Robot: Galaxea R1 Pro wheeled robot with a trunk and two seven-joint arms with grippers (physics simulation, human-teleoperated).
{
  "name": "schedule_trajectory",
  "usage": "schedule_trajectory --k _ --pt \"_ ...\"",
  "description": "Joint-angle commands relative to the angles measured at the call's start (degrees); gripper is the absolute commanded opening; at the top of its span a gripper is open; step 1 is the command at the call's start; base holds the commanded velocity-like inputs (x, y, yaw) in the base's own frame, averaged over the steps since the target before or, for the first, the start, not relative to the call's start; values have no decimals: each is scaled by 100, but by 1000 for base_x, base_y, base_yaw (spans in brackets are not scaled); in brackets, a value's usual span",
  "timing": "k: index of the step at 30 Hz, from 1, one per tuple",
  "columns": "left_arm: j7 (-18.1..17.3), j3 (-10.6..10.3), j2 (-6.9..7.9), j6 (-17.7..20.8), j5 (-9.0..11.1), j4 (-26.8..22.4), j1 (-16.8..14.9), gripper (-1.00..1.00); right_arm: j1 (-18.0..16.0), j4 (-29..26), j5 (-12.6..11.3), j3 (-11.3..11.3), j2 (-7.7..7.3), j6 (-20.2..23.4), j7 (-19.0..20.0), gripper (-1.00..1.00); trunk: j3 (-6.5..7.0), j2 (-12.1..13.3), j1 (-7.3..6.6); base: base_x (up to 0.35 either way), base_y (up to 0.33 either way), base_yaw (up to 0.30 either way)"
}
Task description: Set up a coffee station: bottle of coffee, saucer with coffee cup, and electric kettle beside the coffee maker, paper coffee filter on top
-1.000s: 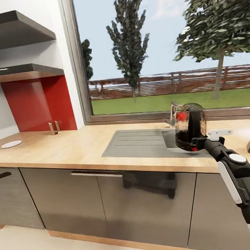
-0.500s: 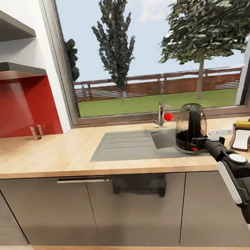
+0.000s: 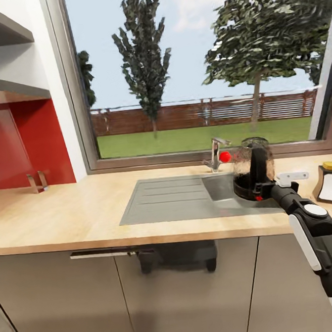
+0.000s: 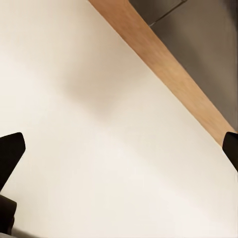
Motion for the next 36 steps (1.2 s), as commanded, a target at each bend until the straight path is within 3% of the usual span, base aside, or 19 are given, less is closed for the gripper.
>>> schedule_trajectory --k 1,12,36 --pt "-27 45 3 -15 -26 9 -4 100 -7 -8 -43 1 -1 26 -27 -100 -6 -4 0 11 10 -272" --pt "-27 45 -1 -15 -26 9 -4 100 -6 2 -26 1 8 26 -29 -100 -6 -4 0 2 2 -274" --pt "-27 45 4 -15 -26 9 -4 100 -5 6 -26 8 14 18 -39 -100 -6 -4 0 93 0 -146"
